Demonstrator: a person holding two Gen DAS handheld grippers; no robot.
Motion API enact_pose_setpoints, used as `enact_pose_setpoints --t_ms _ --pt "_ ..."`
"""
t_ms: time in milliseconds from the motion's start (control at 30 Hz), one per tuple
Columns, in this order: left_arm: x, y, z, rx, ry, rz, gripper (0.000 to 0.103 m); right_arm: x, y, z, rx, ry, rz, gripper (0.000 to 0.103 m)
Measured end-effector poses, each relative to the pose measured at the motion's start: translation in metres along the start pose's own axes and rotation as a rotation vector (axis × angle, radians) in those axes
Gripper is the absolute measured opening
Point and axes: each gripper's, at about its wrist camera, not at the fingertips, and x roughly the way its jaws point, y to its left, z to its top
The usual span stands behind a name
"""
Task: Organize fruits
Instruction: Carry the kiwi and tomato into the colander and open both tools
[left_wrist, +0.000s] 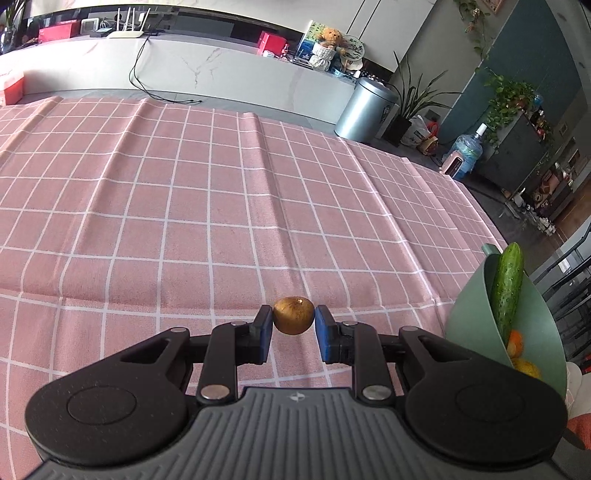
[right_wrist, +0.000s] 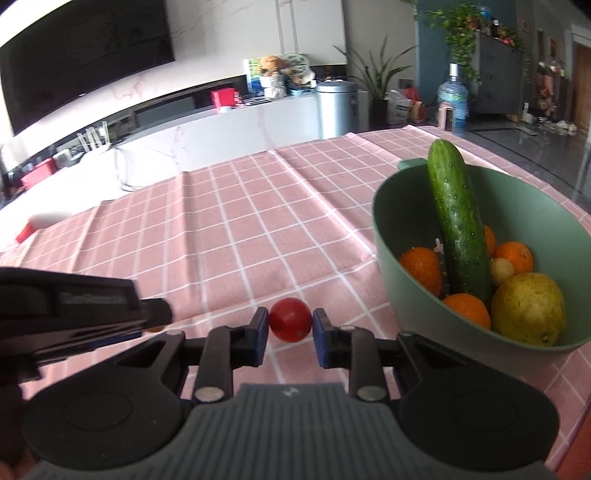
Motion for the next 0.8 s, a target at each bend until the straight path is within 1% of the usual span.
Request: enact_pose_setpoints --t_ms 133,233,333,467,600,700,800 --pt "-0.011 -0.012 0.0 -0.01 -0.009 -0.042 0.027 -0.028 -0.014 0.003 -0.027 0.008 0.095 0.021" --pt "-0.019 -0.029 -0.003 0.011 -0.009 -0.069 0.027 -0.043 -0.029 0.008 -0.054 0.033 0.161 0.021" --pt "-0.026 -0.05 -0.009 0.044 -0.005 -0.091 0.027 -0.059 -0.05 0.013 -0.087 0.03 0.194 0.021" --pt "-0.026 -0.083 -0.017 0.101 0.008 -0.107 0.027 -0.079 -0.084 0.019 -0.1 0.022 0.19 0.021" --pt "-0.023 -0.119 -0.019 0.162 0.024 -0.147 0.027 -0.092 -0.125 0.028 -0.083 0.024 0.168 0.021" --pt "-0.014 -0.147 -0.016 0.211 0.051 -0.145 0.027 -0.092 -0.154 0.043 -0.076 0.032 0.144 0.021" --pt "0.001 -0.168 -0.015 0.23 0.092 -0.142 0.027 -0.083 -0.181 0.055 -0.087 0.071 0.135 0.021"
